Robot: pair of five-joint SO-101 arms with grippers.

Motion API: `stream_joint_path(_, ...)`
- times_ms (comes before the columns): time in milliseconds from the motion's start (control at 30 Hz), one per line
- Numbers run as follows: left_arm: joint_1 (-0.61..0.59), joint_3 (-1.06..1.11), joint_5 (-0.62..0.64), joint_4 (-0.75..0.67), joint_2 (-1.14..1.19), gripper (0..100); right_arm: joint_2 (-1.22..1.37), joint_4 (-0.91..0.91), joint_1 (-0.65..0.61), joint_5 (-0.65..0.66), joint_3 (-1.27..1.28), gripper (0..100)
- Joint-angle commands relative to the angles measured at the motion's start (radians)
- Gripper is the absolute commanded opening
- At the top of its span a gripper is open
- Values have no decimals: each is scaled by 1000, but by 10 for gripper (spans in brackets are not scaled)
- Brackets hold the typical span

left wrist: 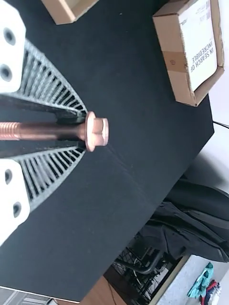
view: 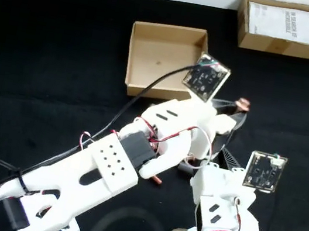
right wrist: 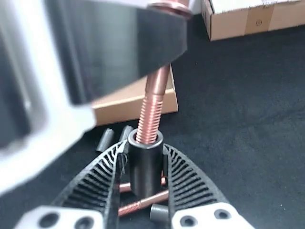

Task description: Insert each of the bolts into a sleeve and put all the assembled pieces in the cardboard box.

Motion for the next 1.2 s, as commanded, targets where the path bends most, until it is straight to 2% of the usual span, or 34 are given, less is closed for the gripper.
stream_joint_path(0, 15, 15, 5, -18, -45, 9, -10, -22, -1, -6, -4, 8)
stream_joint_path(333, 31, 24, 5, -51, -47, 9, -8, -22, -1, -8, -2, 8)
stream_joint_path(633, 96, 124, 3, 123, -186, 9, -7, -22, 1, -8, -1, 8)
stream_joint_path(1000, 107, 282, -3, 138, -346, 14, -1, -22, 1, -6, -1, 8)
stream_joint_path(1067, 113, 278, -3, 178, -371, 55, -1, -22, 1, -5, -1, 8)
stream_joint_path(1167, 133, 278, -3, 253, -417, 207, -1, -22, 1, -3, -1, 8)
